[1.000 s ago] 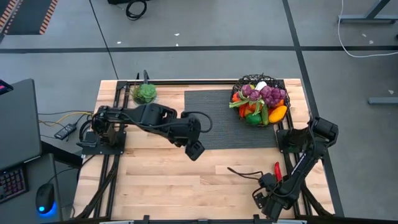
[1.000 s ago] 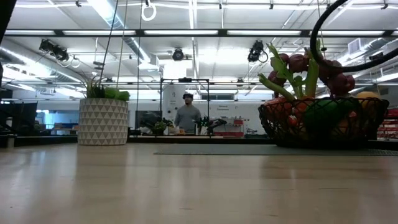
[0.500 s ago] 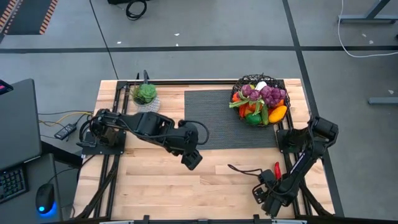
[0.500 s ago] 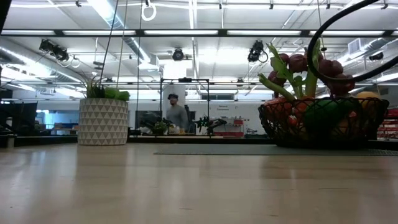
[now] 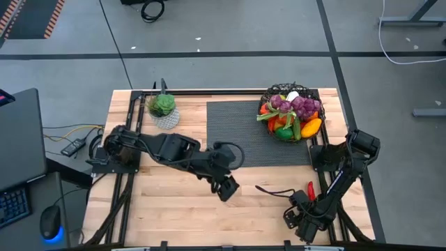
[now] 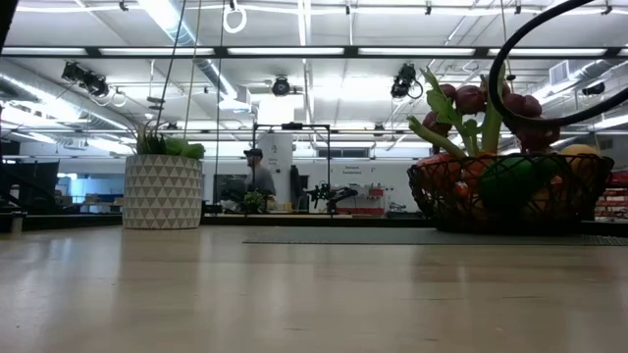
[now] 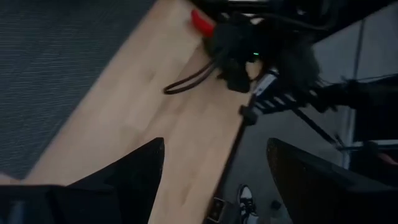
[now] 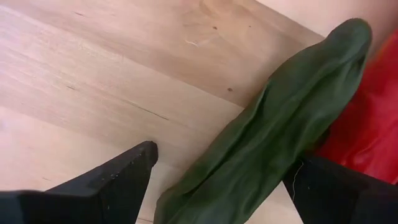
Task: Build produce basket
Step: Put the green chili pepper into the black basket
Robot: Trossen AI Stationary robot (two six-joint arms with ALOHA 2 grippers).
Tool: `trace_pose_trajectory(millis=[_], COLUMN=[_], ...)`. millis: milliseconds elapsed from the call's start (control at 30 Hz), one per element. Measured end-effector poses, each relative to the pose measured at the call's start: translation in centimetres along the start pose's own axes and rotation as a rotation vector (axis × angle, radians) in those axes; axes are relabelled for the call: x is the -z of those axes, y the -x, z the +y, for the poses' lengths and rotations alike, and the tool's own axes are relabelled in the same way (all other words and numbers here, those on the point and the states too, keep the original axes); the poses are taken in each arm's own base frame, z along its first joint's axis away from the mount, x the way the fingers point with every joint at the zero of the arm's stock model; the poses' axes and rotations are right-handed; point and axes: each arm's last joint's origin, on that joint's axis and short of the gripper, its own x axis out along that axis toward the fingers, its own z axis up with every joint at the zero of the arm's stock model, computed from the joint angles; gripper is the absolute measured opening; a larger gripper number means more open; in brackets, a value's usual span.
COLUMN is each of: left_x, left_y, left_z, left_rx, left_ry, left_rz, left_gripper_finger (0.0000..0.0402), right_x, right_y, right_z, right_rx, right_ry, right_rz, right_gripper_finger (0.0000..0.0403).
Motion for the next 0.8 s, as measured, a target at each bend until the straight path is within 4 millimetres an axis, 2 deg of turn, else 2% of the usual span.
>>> trace_pose_trajectory(millis=[133,233,400,533,633,800], left_x=[-0.2,-0.3,-0.4,-1.2,-1.8,-3.2], left_y=[-0.9,-1.4,-1.3,-1.2,-1.1,-0.7], left_z=[-0.6,-0.9,-0.9,-0.8,-1.0,-0.4], left_rx=[0.044,0.062,0.067,0.087,0.121,0.156], left_ry=[0.048,0.032,-0.010,-0.006,0.002,-0.014], left_rz=[-0.031,-0.048,-0.059,-0.097,-0.135,-0.174], left_gripper_finger=[0.0290,0.0290,0.0290,0.0290,0.0290,0.0290], right_x=[0.0,0.1,0.1,-0.3,-1.4,-4.2], right_y=[0.0,-0.1,0.1,0.7,2.0,5.2], right_z=[0.1,0.3,0.3,0.0,-0.4,-1.3], right_rx=[-0.013,-0.037,-0.045,-0.052,-0.065,-0.099], right_ry=[-0.020,-0.025,-0.017,0.000,-0.017,-0.071], right_rz=[-0.001,-0.001,0.001,-0.007,-0.057,-0.127], right_gripper_finger=[0.0306,0.0258,0.0168,0.0112,0.0092,0.0099])
